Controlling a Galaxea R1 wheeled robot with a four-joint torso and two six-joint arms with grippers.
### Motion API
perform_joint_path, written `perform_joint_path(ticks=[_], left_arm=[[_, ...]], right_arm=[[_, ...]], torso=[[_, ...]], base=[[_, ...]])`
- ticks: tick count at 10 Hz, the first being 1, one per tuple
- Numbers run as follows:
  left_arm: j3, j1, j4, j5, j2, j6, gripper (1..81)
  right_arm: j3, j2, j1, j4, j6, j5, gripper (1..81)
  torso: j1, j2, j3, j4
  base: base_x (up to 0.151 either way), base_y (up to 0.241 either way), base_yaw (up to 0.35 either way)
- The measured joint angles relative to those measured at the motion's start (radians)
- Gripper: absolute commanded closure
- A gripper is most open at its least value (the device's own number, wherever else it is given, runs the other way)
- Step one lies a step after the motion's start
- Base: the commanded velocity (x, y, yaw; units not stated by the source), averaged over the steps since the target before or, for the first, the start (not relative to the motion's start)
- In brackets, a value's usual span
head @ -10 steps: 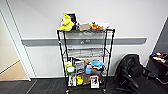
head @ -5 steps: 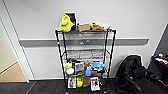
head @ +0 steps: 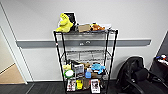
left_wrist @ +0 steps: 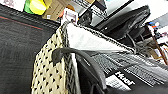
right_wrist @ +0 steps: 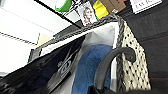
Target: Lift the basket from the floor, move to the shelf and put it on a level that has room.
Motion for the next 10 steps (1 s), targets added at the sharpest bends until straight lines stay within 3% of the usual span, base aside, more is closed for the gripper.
perform_joint_path(ticks=[10], left_arm=[[0.16, -0.032, 0.0, -0.02, -0.088, -0.001, 81.1]], right_arm=[[0.225, -0.133, 0.052, 0.001, 0.004, -0.001, 81.1]], torso=[[0.0, 0.0, 0.0, 0.0]], base=[[0.115, 0.0, 0.0]])
